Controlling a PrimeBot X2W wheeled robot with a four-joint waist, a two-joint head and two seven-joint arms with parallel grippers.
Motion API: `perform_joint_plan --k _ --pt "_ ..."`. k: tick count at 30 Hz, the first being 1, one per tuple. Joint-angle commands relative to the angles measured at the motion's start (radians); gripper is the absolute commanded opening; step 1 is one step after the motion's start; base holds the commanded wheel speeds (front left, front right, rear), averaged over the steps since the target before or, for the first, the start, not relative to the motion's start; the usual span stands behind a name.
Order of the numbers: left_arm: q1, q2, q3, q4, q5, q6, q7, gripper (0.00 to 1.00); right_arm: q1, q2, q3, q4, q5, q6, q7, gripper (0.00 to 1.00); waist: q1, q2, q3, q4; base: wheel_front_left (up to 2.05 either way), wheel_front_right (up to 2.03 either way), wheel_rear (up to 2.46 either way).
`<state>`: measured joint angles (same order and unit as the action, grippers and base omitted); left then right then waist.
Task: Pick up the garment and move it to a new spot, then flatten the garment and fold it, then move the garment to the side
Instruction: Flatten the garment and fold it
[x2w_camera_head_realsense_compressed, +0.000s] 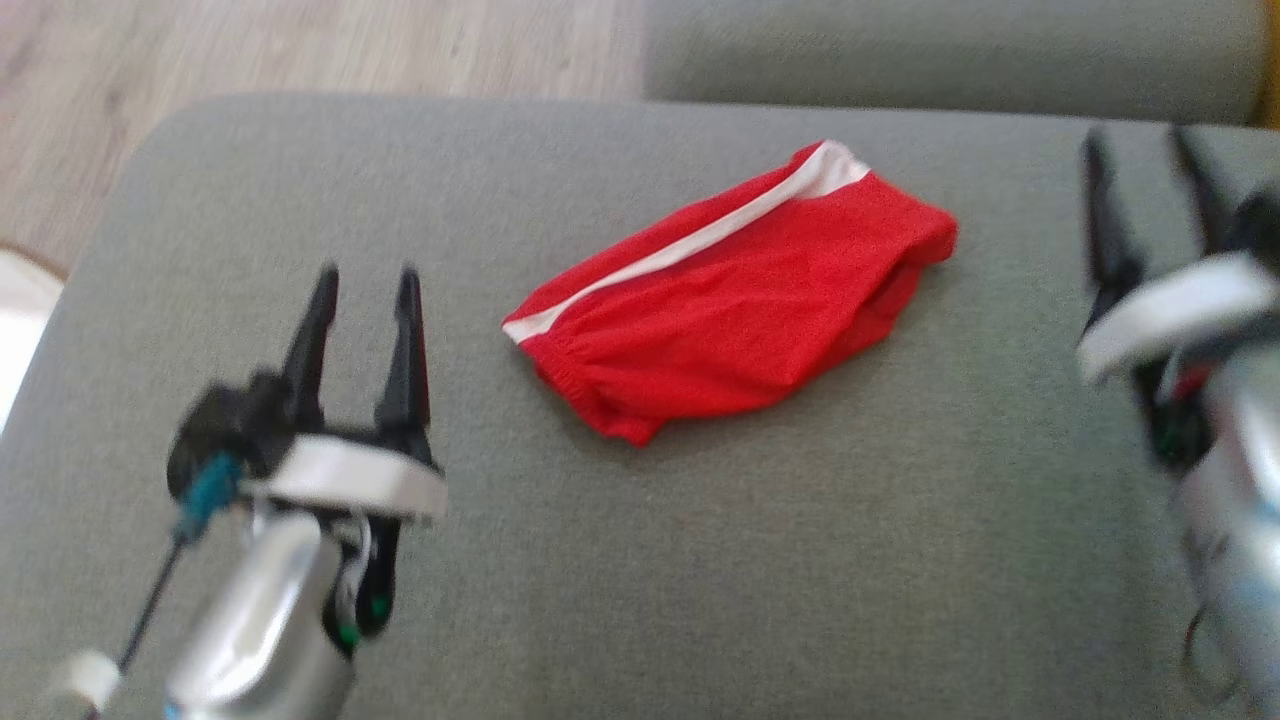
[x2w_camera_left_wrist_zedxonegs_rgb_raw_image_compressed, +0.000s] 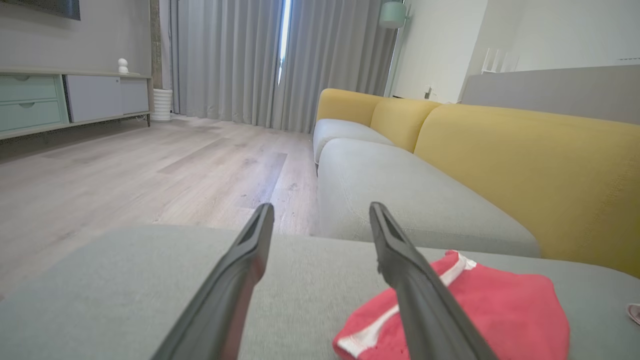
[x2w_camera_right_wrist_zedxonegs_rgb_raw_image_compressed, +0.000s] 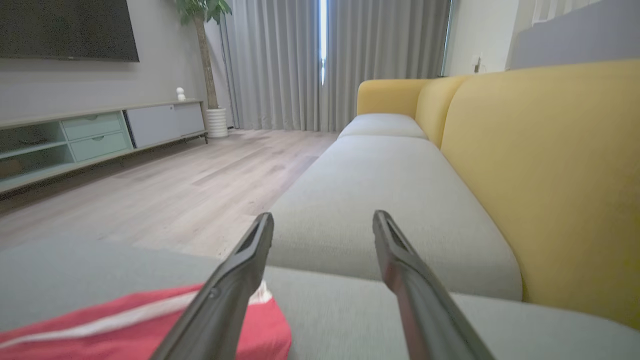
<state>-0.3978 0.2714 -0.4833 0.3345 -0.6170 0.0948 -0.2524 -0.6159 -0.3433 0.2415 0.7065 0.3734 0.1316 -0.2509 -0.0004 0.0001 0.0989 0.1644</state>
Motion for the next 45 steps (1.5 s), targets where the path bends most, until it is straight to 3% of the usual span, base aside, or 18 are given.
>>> perform_joint_plan --k 1,11,17,24,29,35,38,45 --pt "-0.011 0.017 0.047 -0.032 0.012 -0.004 -0.009 1.0 0.024 0.018 0.004 -0.041 -0.02 -0.001 -0.011 1.0 0.0004 -0.0001 -0.045 -0.035 0.0 0.0 0.0" --pt "0.225 -0.077 0.135 -0.047 0.096 -0.056 -0.009 1.0 0.384 0.226 -0.145 -0.228 -0.168 -0.001 0.009 1.0 0.0004 -0.0001 -0.109 -0.066 0.0 0.0 0.0" --pt "0.232 -0.108 0.166 -0.041 0.146 -0.095 -0.009 1.0 0.43 0.26 -0.174 -0.314 -0.219 -0.001 0.066 1.0 0.0004 -0.0001 -0.086 -0.055 0.0 0.0 0.0" --pt "0.171 -0.144 0.178 -0.027 0.185 -0.139 -0.009 1.0 0.329 0.253 -0.194 -0.354 -0.212 -0.001 0.181 1.0 0.0004 -0.0001 0.011 0.008 0.0 0.0 0.0" --pt "0.131 -0.168 0.178 -0.004 0.203 -0.165 -0.009 1.0 0.188 0.242 -0.26 -0.289 -0.178 -0.001 0.274 1.0 0.0004 -0.0001 0.084 0.075 0.0 0.0 0.0" --pt "0.094 -0.193 0.173 0.019 0.216 -0.19 -0.009 1.0 0.008 0.236 -0.409 -0.11 -0.152 -0.001 0.359 1.0 0.0004 -0.0001 0.145 0.16 0.0 0.0 0.0" --pt "0.084 -0.203 0.169 0.028 0.218 -0.199 -0.009 1.0 -0.063 0.22 -0.481 0.0 -0.195 -0.001 0.392 1.0 0.0004 -0.0001 0.165 0.194 0.0 0.0 0.0" --pt "0.068 -0.215 0.167 0.037 0.217 -0.209 -0.009 1.0 -0.139 0.186 -0.531 0.19 -0.339 -0.001 0.444 1.0 0.0004 -0.0001 0.186 0.231 0.0 0.0 0.0"
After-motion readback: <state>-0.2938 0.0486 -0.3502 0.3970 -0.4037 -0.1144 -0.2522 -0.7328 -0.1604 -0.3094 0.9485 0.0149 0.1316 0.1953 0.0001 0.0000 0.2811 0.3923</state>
